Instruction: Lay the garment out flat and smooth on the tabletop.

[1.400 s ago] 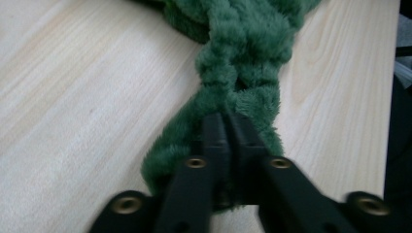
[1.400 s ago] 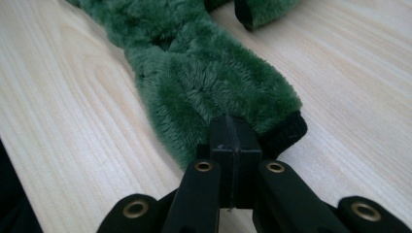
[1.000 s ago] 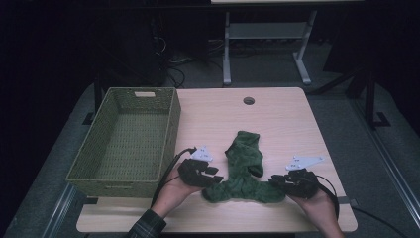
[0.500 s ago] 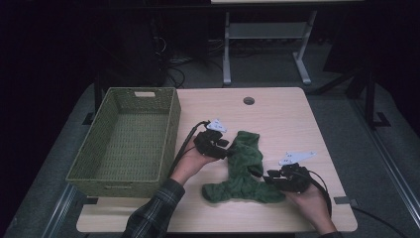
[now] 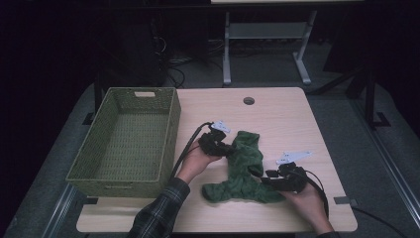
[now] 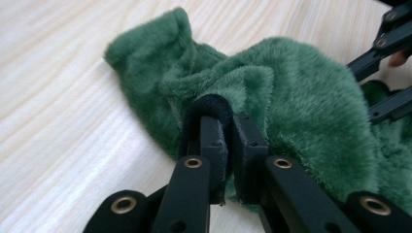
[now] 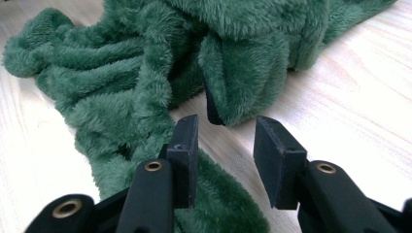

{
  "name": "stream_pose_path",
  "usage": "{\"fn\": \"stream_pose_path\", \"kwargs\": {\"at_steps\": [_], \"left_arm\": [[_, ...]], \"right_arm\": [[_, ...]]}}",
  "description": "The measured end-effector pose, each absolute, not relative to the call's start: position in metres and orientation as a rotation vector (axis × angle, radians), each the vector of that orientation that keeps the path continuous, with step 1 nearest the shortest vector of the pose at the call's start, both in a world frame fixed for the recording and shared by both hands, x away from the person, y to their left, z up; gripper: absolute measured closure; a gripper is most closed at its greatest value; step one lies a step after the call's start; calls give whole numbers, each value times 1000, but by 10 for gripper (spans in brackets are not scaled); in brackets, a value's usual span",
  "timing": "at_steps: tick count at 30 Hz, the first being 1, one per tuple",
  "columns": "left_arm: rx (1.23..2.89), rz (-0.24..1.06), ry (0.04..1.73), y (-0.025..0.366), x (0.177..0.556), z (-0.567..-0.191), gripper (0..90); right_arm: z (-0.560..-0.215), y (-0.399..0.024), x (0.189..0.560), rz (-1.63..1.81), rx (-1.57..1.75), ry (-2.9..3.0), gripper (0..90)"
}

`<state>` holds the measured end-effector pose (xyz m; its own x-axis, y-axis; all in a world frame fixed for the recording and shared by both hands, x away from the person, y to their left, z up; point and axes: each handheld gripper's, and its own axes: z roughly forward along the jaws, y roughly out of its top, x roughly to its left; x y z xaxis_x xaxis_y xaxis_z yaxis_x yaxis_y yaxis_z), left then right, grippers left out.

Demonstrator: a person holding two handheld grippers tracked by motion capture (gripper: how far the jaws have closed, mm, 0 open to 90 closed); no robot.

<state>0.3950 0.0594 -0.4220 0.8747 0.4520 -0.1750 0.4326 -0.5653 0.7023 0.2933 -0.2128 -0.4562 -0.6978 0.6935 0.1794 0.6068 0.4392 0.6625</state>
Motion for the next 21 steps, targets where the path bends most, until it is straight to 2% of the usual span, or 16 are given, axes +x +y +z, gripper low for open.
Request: {"fn": "stream_pose_path", "kwargs": {"at_steps": [9,13,21], "left_arm": [[2195,34,654,72,388,-414,849],[2192,38,647,74,385,-412,849],[2186,69,656,84,376,-404,853]], "right_arm": [[-461,-205,304,1103,1188,2559,611],[-462,-204,313,1072,1185,2541,769],[-437,-219,325,1098,1185,2429,818]]}}
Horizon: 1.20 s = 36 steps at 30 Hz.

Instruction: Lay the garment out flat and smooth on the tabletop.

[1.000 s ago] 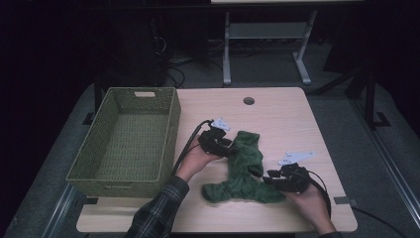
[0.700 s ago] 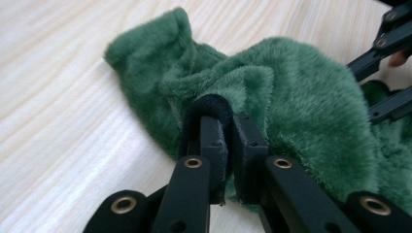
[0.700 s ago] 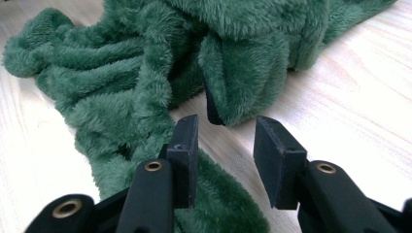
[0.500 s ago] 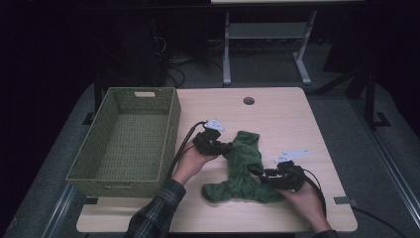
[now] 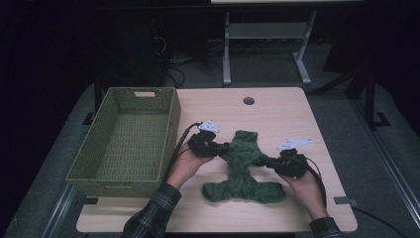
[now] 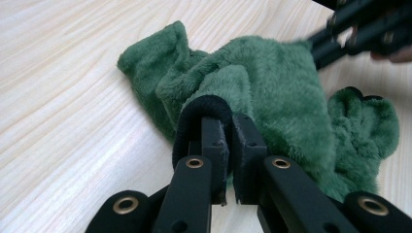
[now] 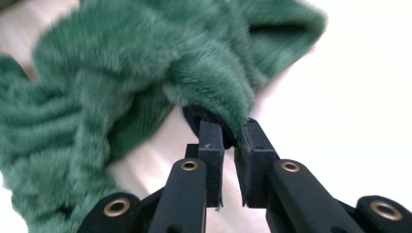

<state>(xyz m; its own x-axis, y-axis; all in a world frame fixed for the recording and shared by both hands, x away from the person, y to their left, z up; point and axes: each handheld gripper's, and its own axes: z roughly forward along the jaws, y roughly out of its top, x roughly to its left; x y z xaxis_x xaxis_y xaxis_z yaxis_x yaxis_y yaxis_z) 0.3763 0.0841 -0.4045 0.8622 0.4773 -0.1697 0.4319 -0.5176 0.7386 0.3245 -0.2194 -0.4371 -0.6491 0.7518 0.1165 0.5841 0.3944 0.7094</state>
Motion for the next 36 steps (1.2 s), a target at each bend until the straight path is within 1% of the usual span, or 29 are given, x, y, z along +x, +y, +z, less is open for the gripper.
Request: {"fn": "stream_pose_path", "kwargs": {"at_steps": [6,10,12,17,20,21,23,25,26,28,31,32,33,36], "left_arm": [[2171,102,669,90,368,-398,854],[2227,141,701,93,364,-407,854],[2225,129,734,94,364,-416,854],[2295,116,790,94,368,-442,854],[2321,112,801,93,370,-450,854],[2333,101,806,92,371,-457,853],[2331,104,805,92,370,-459,851],[2338,112,797,91,370,-458,842],[2336,123,796,90,369,-458,819],[2329,132,802,92,368,-455,737],[2330,147,793,93,367,-449,589],[2328,149,793,93,367,-446,561],[2316,156,792,93,364,-436,533],[2284,168,781,92,362,-421,507]], "right_arm": [[-401,-225,327,1148,1117,2374,819],[-389,-221,329,1139,1072,2382,818],[-393,-218,334,1113,1072,2409,819],[-417,-213,348,1055,1107,2481,820],[-428,-212,352,1040,1135,2509,820],[-439,-211,356,1014,1149,2541,819],[-448,-209,359,999,1157,2561,820],[-450,-209,359,997,1165,2560,819],[-457,-209,361,985,1177,2580,815],[-461,-210,361,978,1175,2586,790],[-454,-214,358,987,1179,2571,677],[-451,-216,356,994,1179,2558,655],[-446,-218,354,1007,1186,2543,653],[-434,-229,350,1054,1178,2512,639]]}}
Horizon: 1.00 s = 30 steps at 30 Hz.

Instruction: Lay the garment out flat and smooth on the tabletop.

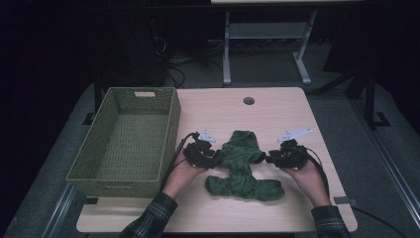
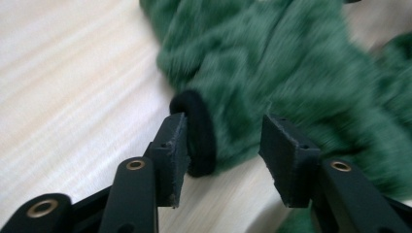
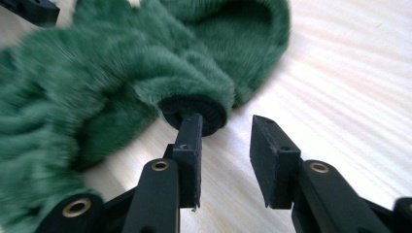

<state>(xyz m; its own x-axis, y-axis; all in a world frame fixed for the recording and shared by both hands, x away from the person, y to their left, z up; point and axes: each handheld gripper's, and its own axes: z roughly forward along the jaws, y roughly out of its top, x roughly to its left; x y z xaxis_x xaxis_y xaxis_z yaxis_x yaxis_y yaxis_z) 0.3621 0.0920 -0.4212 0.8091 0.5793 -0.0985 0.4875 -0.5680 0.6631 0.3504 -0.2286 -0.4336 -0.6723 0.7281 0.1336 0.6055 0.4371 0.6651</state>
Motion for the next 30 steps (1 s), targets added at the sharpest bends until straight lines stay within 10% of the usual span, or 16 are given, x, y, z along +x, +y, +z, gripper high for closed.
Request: {"fn": "stream_pose_path", "kwargs": {"at_steps": [24,30], "left_arm": [[2273,211,756,52,430,-430,566],[2293,199,740,48,432,-437,555]], "right_arm": [[-463,-204,423,1047,1313,2512,651],[-466,-196,421,1047,1288,2505,793]]}}
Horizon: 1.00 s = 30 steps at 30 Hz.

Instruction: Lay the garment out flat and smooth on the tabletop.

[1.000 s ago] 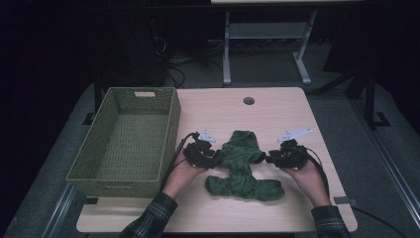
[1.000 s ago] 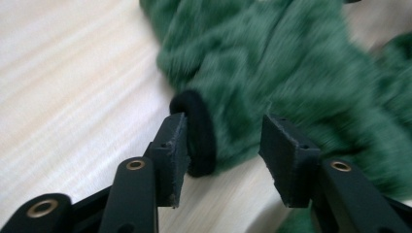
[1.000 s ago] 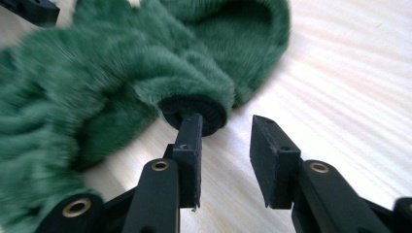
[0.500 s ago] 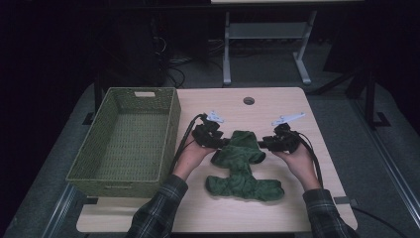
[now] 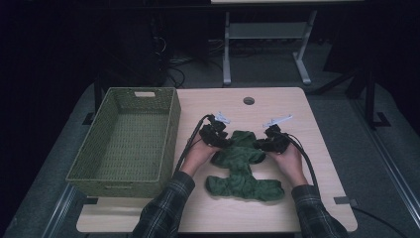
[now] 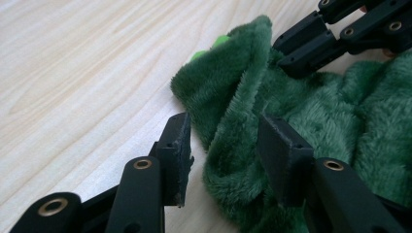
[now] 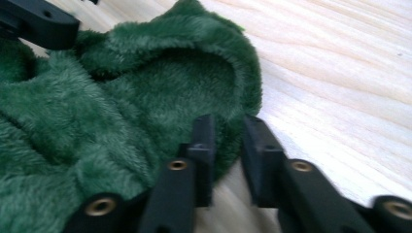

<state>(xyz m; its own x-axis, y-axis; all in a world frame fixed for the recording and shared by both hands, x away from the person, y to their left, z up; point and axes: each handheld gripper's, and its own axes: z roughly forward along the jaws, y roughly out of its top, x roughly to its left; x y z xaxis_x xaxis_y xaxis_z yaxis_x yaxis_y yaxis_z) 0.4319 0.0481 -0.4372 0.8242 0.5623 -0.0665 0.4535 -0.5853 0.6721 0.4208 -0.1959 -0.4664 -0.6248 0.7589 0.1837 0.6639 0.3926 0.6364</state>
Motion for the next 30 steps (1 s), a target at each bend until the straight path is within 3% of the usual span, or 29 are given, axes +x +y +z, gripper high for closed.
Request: {"fn": "stream_pose_path", "kwargs": {"at_steps": [2,8,11,14,17,30], "left_arm": [[2309,194,732,47,432,-439,554],[2352,181,720,41,433,-449,566],[2371,183,721,40,433,-452,647],[2389,185,721,39,433,-452,783],[2379,193,720,41,431,-448,825],[2239,319,761,64,427,-418,873]], "right_arm": [[-467,-193,420,1042,1282,2511,859],[-467,-191,419,1030,1261,2512,888],[-466,-190,418,1027,1264,2515,890],[-466,-189,418,1017,1263,2513,890],[-464,-190,417,997,1244,2512,890],[-408,-215,412,1074,1180,2374,893]]}}
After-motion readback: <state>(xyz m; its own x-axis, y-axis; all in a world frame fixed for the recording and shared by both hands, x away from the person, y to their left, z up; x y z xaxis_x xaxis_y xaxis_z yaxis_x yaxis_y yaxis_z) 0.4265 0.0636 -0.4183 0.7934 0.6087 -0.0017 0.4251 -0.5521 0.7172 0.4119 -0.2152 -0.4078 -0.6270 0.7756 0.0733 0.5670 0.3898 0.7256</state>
